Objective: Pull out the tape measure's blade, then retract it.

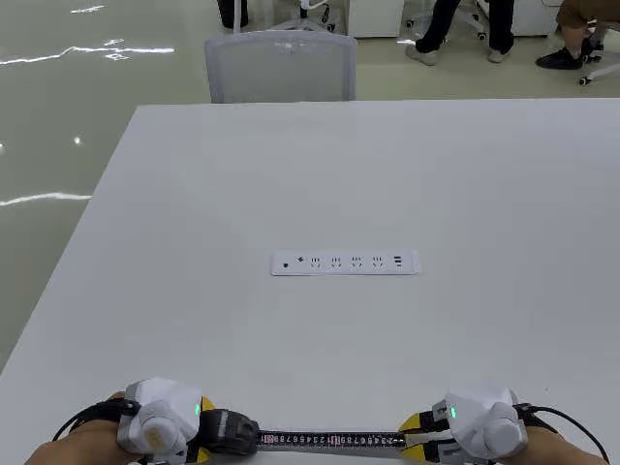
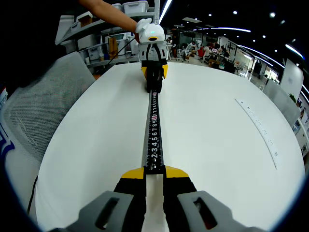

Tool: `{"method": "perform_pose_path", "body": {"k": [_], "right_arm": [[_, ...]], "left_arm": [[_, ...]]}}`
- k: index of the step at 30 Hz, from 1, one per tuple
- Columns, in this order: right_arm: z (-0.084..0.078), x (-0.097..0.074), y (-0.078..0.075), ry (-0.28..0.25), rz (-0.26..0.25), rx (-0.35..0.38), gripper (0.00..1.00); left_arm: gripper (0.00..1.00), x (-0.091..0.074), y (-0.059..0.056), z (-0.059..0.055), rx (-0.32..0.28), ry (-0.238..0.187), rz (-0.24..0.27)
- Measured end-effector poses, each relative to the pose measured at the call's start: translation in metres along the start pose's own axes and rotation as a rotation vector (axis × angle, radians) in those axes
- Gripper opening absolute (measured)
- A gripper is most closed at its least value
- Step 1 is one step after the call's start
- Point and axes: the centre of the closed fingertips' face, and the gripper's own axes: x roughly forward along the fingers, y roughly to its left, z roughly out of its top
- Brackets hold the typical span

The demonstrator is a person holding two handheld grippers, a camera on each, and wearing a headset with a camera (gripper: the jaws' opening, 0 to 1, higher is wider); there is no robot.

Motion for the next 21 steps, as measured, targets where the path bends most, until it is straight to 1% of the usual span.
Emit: {"method": "perform_pose_path", "body": {"k": [5,9,13,21], "right_arm": [[-0.0036,-0.0031,0.0000,0.008,-0.002,-0.001,0.11],[-0.0051,-0.0056,-0.0003,0.012,-0.004,-0.001,0.11],[-0.0074,-0.0081,-0.0006,0.018,-0.006,-0.001,0.11],[-0.0095,-0.0088,-0.0003,0.028,-0.005,0.003,0.11]], "left_arm": [[0.28,-0.0004,-0.0007,0.0019,0.000,0.002,-0.001],[0.28,-0.0032,-0.0024,0.0071,0.001,0.004,-0.001],[0.28,-0.0046,-0.0029,0.0092,0.001,0.005,0.000],[0.28,-0.0049,-0.0028,0.0094,-0.001,0.003,0.000]]}}
